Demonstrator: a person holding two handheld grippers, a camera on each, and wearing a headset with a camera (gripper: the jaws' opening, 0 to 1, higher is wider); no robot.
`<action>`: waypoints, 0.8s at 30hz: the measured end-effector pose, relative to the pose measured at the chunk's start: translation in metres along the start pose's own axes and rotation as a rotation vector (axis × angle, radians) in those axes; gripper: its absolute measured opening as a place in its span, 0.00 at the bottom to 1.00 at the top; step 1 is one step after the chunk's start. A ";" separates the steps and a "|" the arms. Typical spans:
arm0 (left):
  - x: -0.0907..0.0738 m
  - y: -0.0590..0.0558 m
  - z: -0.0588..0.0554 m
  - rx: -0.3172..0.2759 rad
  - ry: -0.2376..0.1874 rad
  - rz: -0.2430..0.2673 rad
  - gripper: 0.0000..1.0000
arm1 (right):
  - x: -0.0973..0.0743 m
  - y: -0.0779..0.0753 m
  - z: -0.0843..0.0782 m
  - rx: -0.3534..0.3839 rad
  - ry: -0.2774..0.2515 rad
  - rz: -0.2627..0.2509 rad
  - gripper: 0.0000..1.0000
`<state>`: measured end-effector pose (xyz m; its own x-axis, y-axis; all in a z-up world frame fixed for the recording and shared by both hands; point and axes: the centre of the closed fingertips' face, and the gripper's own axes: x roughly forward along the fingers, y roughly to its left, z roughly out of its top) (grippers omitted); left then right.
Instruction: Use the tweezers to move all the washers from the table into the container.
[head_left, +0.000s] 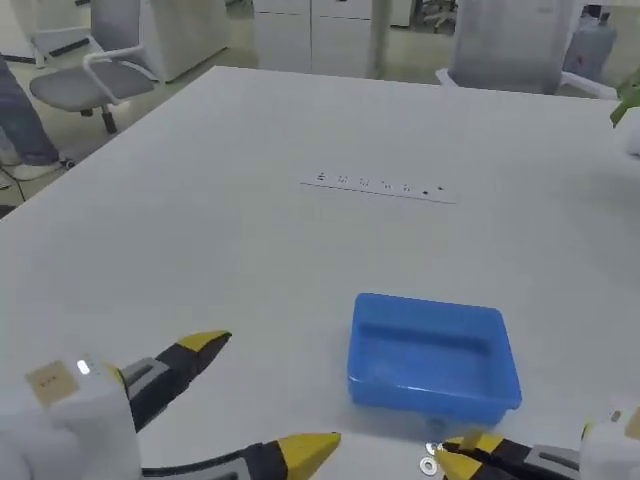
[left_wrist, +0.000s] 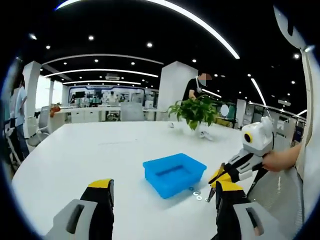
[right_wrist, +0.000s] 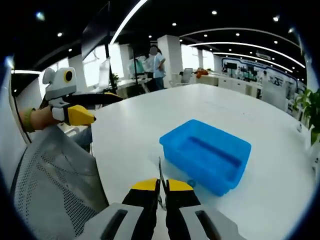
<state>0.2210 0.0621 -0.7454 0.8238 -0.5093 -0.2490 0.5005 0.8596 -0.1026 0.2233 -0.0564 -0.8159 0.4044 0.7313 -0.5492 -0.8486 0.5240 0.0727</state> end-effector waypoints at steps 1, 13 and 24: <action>0.002 -0.001 -0.003 0.008 0.006 -0.006 0.90 | 0.000 0.000 0.000 -0.012 0.005 -0.008 0.01; 0.004 0.000 -0.016 0.054 0.078 -0.005 0.93 | -0.011 -0.020 0.017 0.185 -0.114 -0.007 0.01; 0.003 -0.001 -0.016 0.048 0.071 -0.015 0.89 | -0.025 -0.049 0.071 0.187 -0.198 0.008 0.01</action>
<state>0.2192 0.0603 -0.7613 0.7960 -0.5164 -0.3157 0.5260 0.8483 -0.0614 0.2792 -0.0696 -0.7461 0.4720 0.7975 -0.3758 -0.7821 0.5755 0.2391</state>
